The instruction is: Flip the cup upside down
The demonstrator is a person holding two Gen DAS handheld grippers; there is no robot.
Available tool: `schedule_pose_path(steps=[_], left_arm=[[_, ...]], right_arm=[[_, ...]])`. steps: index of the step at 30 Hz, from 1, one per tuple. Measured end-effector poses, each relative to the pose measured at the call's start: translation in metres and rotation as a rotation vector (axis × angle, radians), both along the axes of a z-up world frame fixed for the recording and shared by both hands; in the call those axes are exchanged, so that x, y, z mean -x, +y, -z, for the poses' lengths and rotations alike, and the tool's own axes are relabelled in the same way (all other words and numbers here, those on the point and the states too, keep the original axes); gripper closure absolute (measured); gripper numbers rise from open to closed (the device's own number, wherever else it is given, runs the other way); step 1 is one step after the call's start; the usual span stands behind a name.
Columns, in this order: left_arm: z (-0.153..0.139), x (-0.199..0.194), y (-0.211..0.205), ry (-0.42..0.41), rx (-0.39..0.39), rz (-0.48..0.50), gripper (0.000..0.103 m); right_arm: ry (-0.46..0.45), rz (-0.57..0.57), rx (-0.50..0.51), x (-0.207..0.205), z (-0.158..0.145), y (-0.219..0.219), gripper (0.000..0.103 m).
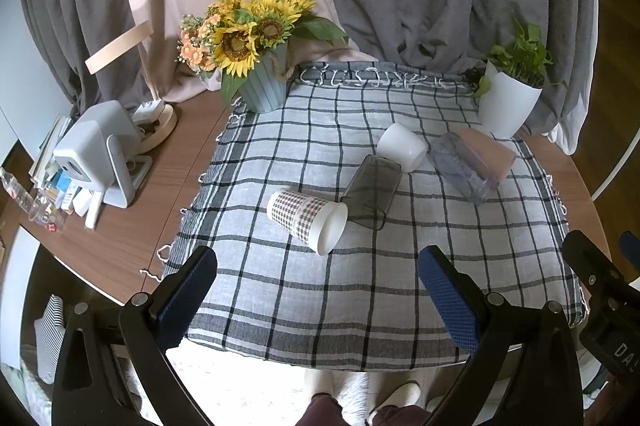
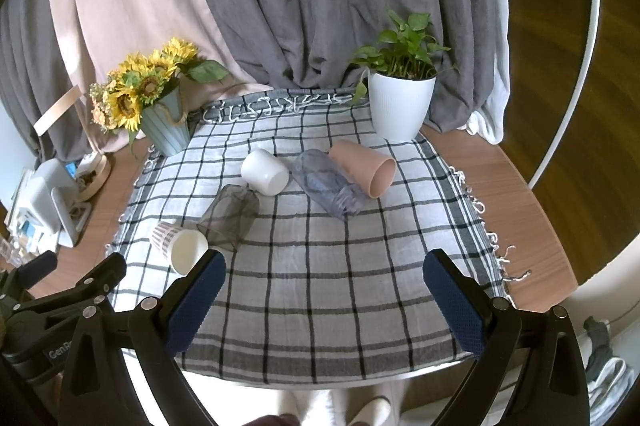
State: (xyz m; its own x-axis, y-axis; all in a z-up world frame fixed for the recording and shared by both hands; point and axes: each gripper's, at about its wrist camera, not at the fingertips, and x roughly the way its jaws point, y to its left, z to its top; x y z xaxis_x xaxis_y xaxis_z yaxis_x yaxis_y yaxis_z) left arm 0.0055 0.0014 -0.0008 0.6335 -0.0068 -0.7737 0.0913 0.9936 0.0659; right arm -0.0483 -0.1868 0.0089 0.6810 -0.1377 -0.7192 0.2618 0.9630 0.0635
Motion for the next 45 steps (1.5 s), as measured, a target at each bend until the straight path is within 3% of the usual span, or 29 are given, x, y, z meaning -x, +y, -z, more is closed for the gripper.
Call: schedule_pose_path(steps=[45], left_arm=[[-0.002,-0.008,0.011,-0.001,-0.014,-0.016,0.0]], right_arm=[[0.007,-0.019,-0.002,-0.008,0.009,0.005,0.003]])
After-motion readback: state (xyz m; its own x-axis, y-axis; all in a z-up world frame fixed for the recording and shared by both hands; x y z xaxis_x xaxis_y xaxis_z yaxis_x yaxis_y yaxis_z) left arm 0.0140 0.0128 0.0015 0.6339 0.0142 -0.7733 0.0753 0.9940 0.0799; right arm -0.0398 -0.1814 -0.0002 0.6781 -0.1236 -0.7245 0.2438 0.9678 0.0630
